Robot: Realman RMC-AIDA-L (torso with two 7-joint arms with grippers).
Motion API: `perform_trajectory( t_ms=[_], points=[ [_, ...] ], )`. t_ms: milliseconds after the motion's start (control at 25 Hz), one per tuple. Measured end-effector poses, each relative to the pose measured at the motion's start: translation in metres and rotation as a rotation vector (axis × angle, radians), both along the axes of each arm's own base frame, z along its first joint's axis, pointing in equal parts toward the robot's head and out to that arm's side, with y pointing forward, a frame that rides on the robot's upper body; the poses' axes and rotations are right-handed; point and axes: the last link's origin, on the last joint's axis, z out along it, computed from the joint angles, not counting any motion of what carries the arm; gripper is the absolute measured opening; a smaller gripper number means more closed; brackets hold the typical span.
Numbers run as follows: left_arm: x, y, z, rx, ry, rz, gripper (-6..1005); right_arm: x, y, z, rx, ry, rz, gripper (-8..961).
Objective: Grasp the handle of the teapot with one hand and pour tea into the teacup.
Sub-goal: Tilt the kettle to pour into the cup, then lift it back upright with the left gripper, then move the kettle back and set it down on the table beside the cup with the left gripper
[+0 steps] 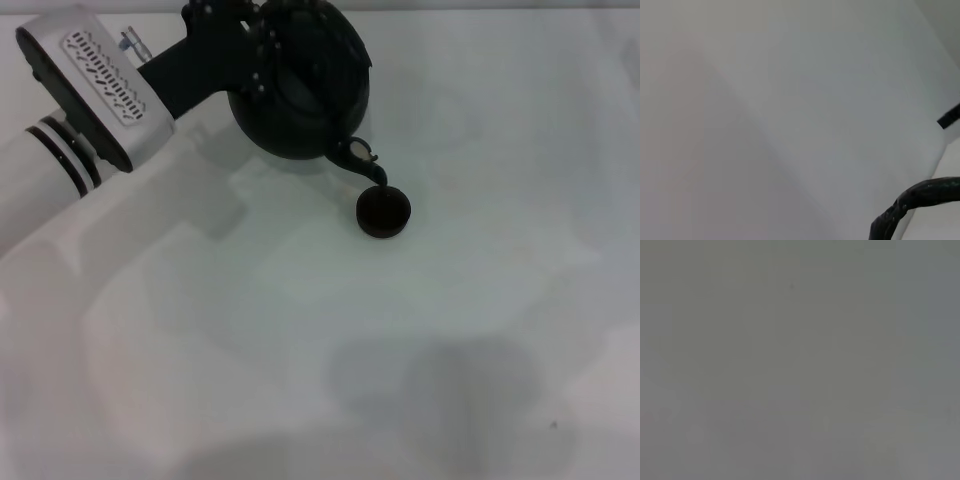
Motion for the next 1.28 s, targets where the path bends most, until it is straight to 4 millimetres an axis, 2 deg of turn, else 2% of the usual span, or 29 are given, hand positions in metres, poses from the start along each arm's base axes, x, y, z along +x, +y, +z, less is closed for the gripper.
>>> perform_trajectory(
  t_ms=[480,760,800,1000,1280],
  points=[
    [-0.005,-0.006,-0.004,-0.039,-0.091,0.079,94,0.001,-0.002,-0.002,-0.002,0.003,-0.004,860],
    [-0.012,-0.012,0.002,0.017,-0.236,0.181,94,0.001,-0.002,-0.001,-0.002,0.002,-0.004,860],
    [-0.017,-0.012,0.009,0.056,-0.323,0.243,94,0.001,-0.001,-0.001,-0.001,0.001,-0.004,860],
    [-0.029,-0.015,0.014,0.092,-0.411,0.338,94,-0.001,0.002,0.001,0.001,-0.002,0.003,860],
    [-0.035,-0.026,0.005,0.075,-0.445,0.406,94,-0.002,0.005,0.005,0.005,-0.01,0.003,860]
  ],
)
